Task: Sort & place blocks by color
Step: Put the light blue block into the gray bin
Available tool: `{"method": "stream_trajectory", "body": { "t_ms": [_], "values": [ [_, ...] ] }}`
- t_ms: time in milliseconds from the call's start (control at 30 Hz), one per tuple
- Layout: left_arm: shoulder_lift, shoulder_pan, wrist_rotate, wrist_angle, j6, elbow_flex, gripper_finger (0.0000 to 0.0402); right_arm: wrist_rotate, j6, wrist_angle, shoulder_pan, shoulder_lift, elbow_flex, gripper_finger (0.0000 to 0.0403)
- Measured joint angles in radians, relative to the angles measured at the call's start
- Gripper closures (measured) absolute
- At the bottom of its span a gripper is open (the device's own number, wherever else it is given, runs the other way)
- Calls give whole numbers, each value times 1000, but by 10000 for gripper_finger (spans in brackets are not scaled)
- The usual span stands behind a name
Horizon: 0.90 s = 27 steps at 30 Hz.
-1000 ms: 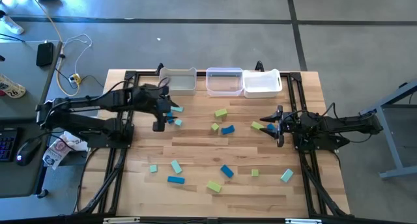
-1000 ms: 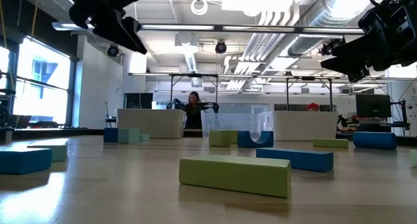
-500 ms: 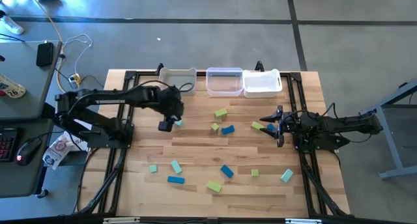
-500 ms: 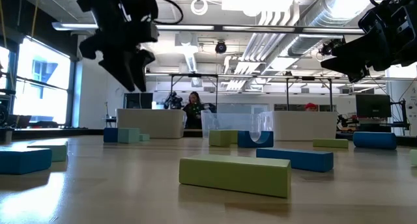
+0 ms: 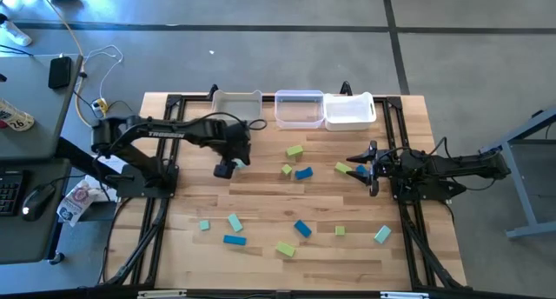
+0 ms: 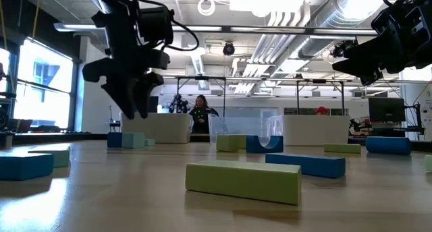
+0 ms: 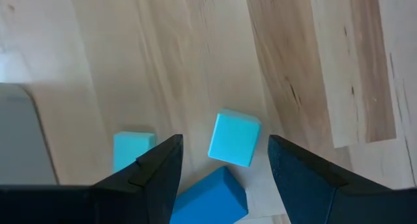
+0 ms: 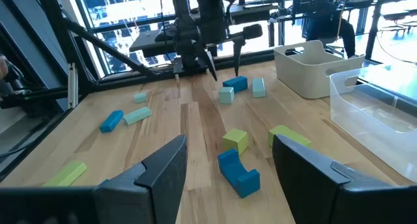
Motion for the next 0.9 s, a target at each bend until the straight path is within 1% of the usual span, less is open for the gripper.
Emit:
{"method": "stream_trajectory", "body": {
  "t_ms": [533,700,800,900],
  "values": [
    [139,0,0,12,29,0,190,0,0,0,0,0,0,190],
    [183,0,2,39,26,0,191,0,0,0,0,0,0,190],
    [196,0,3,49,25,0,201,0,0,0,0,0,0,190],
    [202,0,3,49,18,-1,224,0,0,0,0,0,0,190]
  ]
}}
